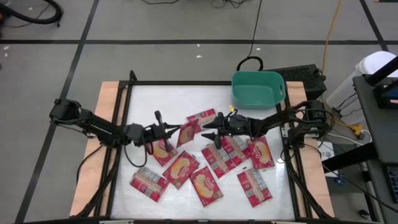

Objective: Sort popcorn bags into baskets
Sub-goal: Put the red popcorn bag into the green bin

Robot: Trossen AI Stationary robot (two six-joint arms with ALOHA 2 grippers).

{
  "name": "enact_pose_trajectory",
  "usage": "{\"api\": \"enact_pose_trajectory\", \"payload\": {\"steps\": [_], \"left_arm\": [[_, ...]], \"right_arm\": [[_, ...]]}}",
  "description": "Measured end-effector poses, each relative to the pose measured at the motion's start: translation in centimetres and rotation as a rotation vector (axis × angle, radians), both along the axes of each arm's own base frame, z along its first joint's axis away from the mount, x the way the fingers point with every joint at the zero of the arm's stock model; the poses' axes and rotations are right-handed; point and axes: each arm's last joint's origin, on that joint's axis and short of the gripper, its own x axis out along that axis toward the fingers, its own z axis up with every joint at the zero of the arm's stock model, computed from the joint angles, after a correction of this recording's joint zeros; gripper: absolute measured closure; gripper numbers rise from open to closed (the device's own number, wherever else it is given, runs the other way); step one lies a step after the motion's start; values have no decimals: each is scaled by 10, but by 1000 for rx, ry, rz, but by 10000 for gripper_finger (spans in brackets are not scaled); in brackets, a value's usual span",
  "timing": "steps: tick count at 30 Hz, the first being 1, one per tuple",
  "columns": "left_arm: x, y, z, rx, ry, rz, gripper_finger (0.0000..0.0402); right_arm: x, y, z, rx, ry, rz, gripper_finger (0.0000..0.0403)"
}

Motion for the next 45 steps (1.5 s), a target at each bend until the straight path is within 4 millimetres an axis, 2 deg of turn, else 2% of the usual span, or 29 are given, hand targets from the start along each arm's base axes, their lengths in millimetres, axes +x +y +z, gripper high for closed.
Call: {"api": "enact_pose_trajectory", "payload": {"steps": [3, 7, 11, 15, 18, 20, 23, 27, 28, 32, 35, 40, 45], "left_arm": [[-1, -4, 1, -1, -6, -17, 401], [-1, -7, 3, -7, -33, -30, 401], [-2, -10, 3, -1, -32, -47, 401], [-3, -16, 3, 19, -26, -63, 401], [-4, -20, 3, 49, -19, -72, 401], [-5, -21, 3, 59, -17, -76, 401], [-4, -21, 3, 58, -15, -74, 401], [-5, -21, 2, 67, -3, -59, 401], [-5, -20, 2, 67, -3, -54, 401], [-5, -18, 1, 13, -5, 31, 395], [-5, -17, -1, -29, 9, 67, 378], [-6, -14, -9, -131, 39, 159, 330], [-7, -11, -12, -224, 16, 246, 284]], "right_arm": [[8, 0, 0, 6, -9, 30, 143], [34, 9, -3, 6, -17, 91, 114], [58, 10, -8, -28, -27, 83, 109], [68, 11, -7, -45, -54, 155, 119], [67, 13, -8, -29, -34, 228, 145], [66, 15, -10, -15, -17, 271, 177], [66, 16, -9, -24, -30, 302, 251], [66, 18, -8, -35, -41, 362, 369], [66, 16, -8, -34, -44, 380, 383], [62, 9, -4, -15, -5, 383, 377], [55, 2, 1, -39, 86, 376, 376], [39, -13, 16, -170, 210, 310, 395], [24, -32, 32, -289, 281, 223, 395]]}}
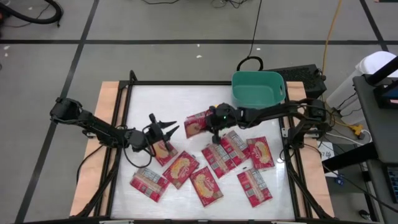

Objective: Sort popcorn bags into baskets
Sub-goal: Put the red popcorn bag into the green bin

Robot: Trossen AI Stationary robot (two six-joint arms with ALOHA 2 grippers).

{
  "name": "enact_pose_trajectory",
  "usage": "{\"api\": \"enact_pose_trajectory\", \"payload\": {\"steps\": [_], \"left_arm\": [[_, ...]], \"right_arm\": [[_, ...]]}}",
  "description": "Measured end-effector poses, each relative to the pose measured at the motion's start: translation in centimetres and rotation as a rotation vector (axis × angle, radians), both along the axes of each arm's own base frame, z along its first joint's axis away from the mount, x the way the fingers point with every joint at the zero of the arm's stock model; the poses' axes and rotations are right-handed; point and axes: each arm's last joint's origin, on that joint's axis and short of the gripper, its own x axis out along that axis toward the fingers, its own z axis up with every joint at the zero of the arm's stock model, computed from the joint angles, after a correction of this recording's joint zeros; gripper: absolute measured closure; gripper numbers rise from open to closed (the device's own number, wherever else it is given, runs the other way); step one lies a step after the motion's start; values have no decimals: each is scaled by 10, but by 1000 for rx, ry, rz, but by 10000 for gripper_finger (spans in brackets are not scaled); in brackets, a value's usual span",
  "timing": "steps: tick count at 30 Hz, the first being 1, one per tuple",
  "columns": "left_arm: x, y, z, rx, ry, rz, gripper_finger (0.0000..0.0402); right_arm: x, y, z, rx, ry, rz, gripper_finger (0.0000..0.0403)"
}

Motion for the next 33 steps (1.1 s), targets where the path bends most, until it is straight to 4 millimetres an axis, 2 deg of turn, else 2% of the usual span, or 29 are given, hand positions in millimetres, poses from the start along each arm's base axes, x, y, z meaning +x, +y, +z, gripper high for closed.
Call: {"api": "enact_pose_trajectory", "payload": {"steps": [5, 8, 11, 14, 18, 22, 24, 28, 33], "left_arm": [[2, 2, 15, -44, -142, 16, 261], [9, 3, 32, -13, -187, 31, 247], [22, 5, 56, 30, -200, 49, 215], [42, 12, 79, 9, -143, 12, 171], [69, 28, 103, -145, 7, -86, 119], [87, 41, 98, -244, 224, -36, 98], [96, 44, 97, -261, 254, -62, 98], [109, 56, 77, -308, 319, -121, 112], [118, 70, 54, -313, 405, -94, 147]], "right_arm": [[-10, -11, 16, -28, -17, -18, 393], [-15, -10, 21, -73, -5, 18, 393], [-16, -6, 19, -109, 59, 63, 393], [-18, -4, 15, -134, 113, 75, 393], [-18, -4, 15, -163, 132, 45, 393], [-21, -5, 13, -185, 176, 9, 393], [-22, -6, 11, -205, 201, -19, 393], [-22, -6, 11, -216, 205, -33, 393], [-22, -6, 11, -227, 207, -40, 393]]}}
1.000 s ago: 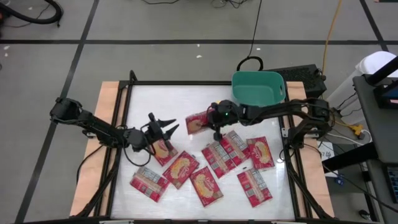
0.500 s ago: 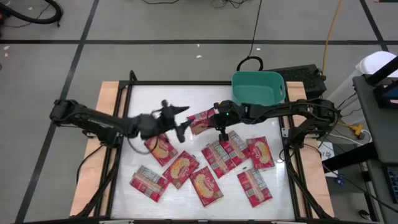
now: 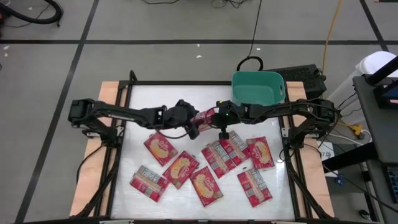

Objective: Sort popcorn bags into baskets
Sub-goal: Put the red popcorn bag into the green bin

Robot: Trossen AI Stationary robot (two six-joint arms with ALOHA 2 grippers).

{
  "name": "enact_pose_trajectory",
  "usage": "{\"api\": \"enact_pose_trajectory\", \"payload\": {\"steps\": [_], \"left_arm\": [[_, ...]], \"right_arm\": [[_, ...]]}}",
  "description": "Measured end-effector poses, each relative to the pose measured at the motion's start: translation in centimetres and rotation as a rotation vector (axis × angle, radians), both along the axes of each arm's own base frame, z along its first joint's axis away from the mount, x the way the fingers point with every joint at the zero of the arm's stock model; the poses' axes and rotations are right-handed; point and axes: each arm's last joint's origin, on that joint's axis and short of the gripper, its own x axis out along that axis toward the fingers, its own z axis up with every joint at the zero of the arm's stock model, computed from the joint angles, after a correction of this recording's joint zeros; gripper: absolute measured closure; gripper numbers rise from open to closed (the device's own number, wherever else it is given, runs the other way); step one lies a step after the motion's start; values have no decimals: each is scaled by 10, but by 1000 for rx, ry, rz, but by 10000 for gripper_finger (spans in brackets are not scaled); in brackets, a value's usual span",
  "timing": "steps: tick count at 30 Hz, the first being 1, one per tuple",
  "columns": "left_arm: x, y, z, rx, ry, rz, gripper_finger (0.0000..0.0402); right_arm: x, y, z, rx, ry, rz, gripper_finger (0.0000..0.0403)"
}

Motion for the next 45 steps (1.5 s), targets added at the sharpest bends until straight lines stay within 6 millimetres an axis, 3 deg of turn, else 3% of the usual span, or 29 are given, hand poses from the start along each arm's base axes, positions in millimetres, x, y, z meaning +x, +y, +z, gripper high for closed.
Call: {"api": "enact_pose_trajectory", "payload": {"steps": [5, 13, 19, 25, 30, 33, 36, 45], "left_arm": [[4, 2, -3, 104, 42, -95, 217], [-2, 2, 6, 197, 66, -177, 383], [-18, -3, 28, 207, 34, -211, 369], [-63, -9, 72, 211, -20, -234, 385], [-97, -14, 94, 198, -64, -187, 382], [-105, -22, 95, 228, -140, -183, 381], [-108, -26, 82, 248, -201, -188, 383], [-108, -28, 39, 333, -479, -173, 379]], "right_arm": [[-1, -1, -1, -11, 11, -16, 390], [1, -5, 2, -20, -20, -37, 371], [-3, -8, 4, -36, -7, -57, 339], [-15, -17, 13, -65, -7, -107, 285], [-25, -18, 10, -52, -101, -115, 251], [-29, -14, 5, -11, -207, -76, 238], [-33, -9, -2, 2, -292, -67, 229], [-39, 0, -6, -8, -314, -43, 225]]}}
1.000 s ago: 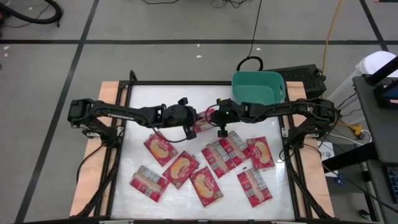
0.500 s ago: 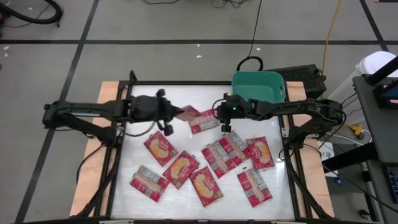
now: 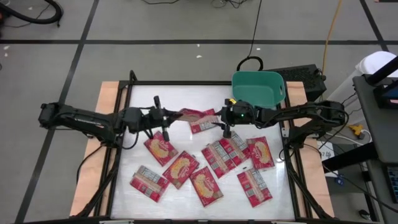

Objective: Sort popcorn bags into baskets
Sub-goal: Put the red popcorn bag into the green bin

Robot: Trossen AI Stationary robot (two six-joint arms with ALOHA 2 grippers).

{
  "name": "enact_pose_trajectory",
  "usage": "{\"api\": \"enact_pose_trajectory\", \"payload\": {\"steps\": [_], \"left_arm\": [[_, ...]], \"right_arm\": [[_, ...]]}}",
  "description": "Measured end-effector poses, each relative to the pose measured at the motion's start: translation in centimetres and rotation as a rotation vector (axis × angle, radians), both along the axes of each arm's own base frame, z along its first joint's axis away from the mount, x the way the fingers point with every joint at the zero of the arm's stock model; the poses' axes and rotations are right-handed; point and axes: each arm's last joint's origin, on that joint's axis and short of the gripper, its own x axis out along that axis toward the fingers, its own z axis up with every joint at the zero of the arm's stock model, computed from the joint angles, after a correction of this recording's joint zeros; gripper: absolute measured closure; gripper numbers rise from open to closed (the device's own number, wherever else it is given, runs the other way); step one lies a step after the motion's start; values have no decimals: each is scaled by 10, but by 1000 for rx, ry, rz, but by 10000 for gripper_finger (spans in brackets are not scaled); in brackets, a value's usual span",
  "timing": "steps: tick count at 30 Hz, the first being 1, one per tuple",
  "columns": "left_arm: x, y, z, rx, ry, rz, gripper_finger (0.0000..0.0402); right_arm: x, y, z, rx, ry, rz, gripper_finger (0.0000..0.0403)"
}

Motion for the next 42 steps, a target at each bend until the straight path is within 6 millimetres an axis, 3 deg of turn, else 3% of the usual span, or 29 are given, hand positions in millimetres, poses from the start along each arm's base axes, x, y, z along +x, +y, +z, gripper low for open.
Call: {"api": "enact_pose_trajectory", "payload": {"steps": [10, 21, 29, 42], "left_arm": [[-5, 2, -43, 43, -243, 11, 377], [28, 1, -60, 47, -252, 19, 376], [39, 7, -58, 46, -260, 56, 376], [51, 27, -35, 65, -335, 79, 376]], "right_arm": [[-33, 3, 46, -92, -58, -98, 225], [-67, 7, 81, -220, -127, -213, 225], [-87, 12, 94, -153, -185, -236, 225], [-87, 13, 94, -84, -200, -208, 208]]}}
